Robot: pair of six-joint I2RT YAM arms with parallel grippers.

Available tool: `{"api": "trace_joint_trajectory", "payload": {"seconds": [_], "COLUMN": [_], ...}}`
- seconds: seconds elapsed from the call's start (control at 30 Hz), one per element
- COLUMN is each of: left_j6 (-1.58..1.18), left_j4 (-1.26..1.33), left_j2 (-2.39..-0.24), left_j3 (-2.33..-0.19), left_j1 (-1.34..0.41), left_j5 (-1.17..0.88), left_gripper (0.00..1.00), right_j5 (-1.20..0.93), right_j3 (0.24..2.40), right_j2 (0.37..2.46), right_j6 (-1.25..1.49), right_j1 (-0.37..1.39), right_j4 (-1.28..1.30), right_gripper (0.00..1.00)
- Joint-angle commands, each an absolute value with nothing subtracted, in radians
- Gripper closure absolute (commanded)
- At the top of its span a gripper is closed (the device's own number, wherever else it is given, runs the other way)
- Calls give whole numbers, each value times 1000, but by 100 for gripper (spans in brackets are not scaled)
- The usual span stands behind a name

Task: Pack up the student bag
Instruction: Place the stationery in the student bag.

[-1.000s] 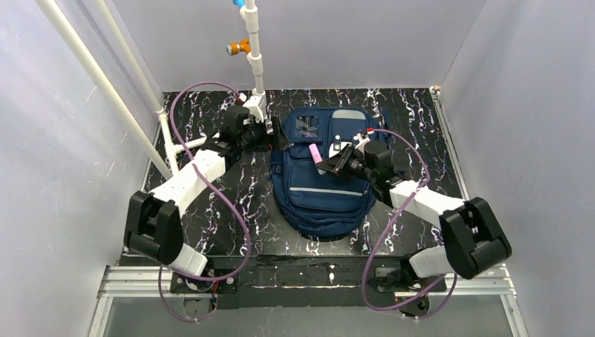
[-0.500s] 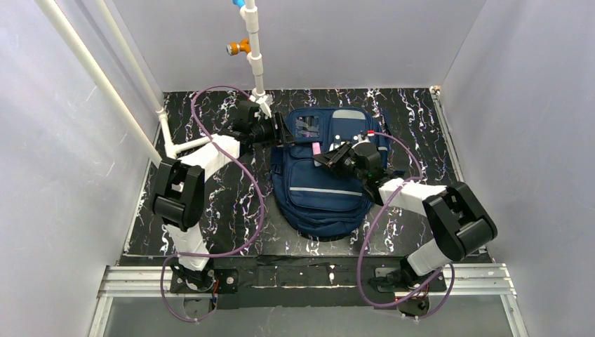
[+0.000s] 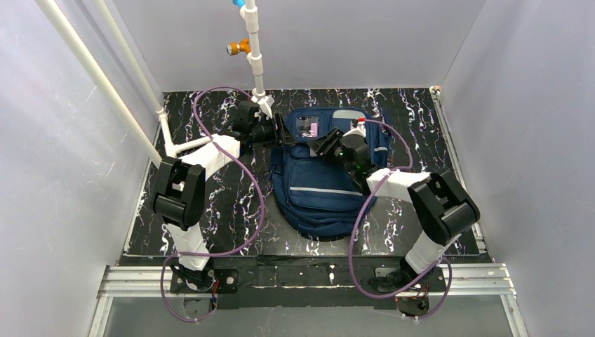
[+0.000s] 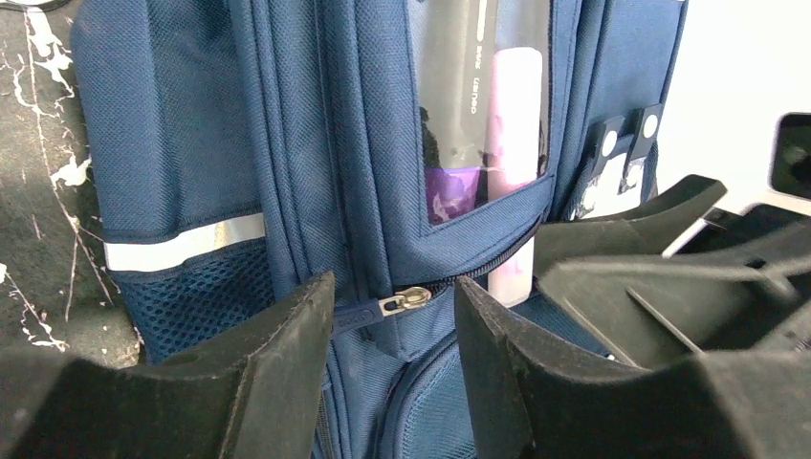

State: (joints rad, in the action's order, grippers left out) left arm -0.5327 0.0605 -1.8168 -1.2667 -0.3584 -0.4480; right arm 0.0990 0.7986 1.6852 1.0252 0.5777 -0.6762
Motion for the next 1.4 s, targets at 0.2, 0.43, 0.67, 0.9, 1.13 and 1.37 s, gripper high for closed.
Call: {"api": "trace_joint_trajectory", "payload": {"seconds": [0.2, 0.43, 0.67, 0.9, 1.13, 1.37], "left_j6": [-530, -528, -541, -543, -546, -542], "left_j4": [64, 64, 64, 64, 64, 65], "left_j2": [-1786, -1779, -1778, -1773, -1759, -1732], "left_j3": [-1273, -1269, -1264, -1254, -1234, -1221], "left_j1": [-362, -362, -363, -362, -365, -365], "left_j5": [-504, -512, -511, -513, -517, -509], "left_gripper": [53, 52, 52, 52, 52, 51], "right_j5": [176, 139, 136, 200, 285, 244], "right_j3": [906, 917, 929, 998, 1111, 1169], "right_j2": [1510, 1491, 1568, 1641, 1694, 1758], "right_j6": [612, 497, 516, 536, 510, 432], "right_j1": [612, 657, 681, 679, 667, 654], "right_j4": [-157, -128, -243, -328, -281, -294], "right_gripper": [31, 66, 90, 99, 99, 99]}}
